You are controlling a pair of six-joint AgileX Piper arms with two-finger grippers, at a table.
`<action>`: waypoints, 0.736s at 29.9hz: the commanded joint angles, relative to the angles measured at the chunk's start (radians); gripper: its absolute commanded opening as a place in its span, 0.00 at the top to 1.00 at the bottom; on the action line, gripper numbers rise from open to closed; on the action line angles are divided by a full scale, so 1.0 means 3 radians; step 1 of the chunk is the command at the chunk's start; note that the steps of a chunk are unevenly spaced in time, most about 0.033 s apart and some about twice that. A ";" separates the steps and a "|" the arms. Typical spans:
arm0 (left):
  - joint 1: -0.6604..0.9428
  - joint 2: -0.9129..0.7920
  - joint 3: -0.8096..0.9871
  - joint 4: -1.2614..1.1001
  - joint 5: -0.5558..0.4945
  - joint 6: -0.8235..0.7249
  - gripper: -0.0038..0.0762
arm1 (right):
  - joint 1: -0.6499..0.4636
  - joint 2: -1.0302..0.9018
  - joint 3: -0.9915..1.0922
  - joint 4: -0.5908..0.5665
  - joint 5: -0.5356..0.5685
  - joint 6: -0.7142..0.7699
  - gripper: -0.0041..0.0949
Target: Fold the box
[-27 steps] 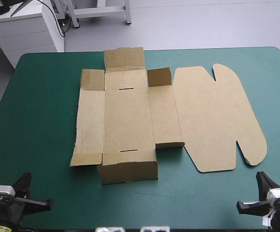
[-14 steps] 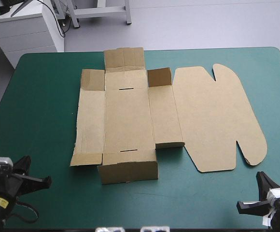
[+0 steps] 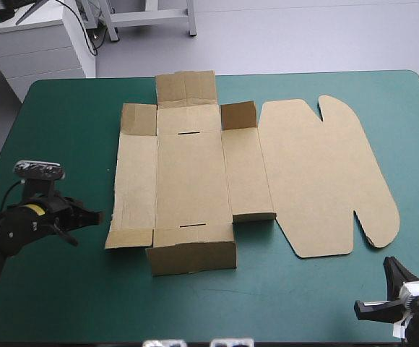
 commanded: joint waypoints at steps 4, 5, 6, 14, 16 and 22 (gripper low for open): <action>0.0229 0.0552 -0.0270 -0.1142 0.0013 0.0734 0.93 | -0.0024 -0.0059 -0.0079 0.0022 -0.0270 -0.0015 0.98; 0.0354 0.0649 -0.0286 -0.1308 0.0062 0.0856 0.93 | -0.0024 -0.0059 -0.0079 0.0022 -0.0270 -0.0015 0.98; 0.0502 0.0751 -0.0310 -0.1483 0.0163 0.1027 0.93 | -0.0024 -0.0059 -0.0079 0.0022 -0.0270 -0.0015 0.98; 0.1221 0.1558 -0.0533 -0.2054 0.0786 0.1345 0.94 | -0.0024 -0.0059 -0.0079 0.0017 -0.0270 -0.0015 0.98; 0.1221 0.1717 -0.0620 -0.1947 0.0786 0.1238 0.95 | -0.0024 -0.0059 -0.0079 0.0017 -0.0270 -0.0015 0.98; 0.1208 0.1963 -0.0710 -0.1957 0.0885 0.1459 0.96 | -0.0024 -0.0059 -0.0079 0.0017 -0.0270 -0.0015 0.98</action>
